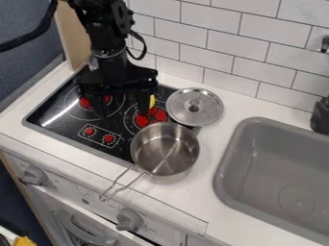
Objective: Move the purple can to the bottom of the stove
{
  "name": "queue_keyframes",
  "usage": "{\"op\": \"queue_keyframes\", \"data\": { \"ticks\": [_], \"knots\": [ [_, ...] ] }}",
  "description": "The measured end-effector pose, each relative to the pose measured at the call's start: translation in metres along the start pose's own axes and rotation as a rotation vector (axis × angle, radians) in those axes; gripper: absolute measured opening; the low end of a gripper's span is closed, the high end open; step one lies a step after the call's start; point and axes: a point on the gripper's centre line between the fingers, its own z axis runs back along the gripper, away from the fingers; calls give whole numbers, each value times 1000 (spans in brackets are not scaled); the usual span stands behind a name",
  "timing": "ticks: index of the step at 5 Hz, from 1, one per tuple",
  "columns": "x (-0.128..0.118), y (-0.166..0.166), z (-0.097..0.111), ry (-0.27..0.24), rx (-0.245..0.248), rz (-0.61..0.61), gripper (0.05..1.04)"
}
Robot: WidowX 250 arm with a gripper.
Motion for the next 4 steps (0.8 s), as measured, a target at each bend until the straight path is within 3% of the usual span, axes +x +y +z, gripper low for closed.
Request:
{"op": "queue_keyframes", "data": {
  "ticks": [1,2,4],
  "knots": [
    [-2,2,-6,18,13,-2,1001],
    [6,18,-5,-15,65,-14,1001],
    [36,32,10,-95,112,-90,1001]
  ]
}}
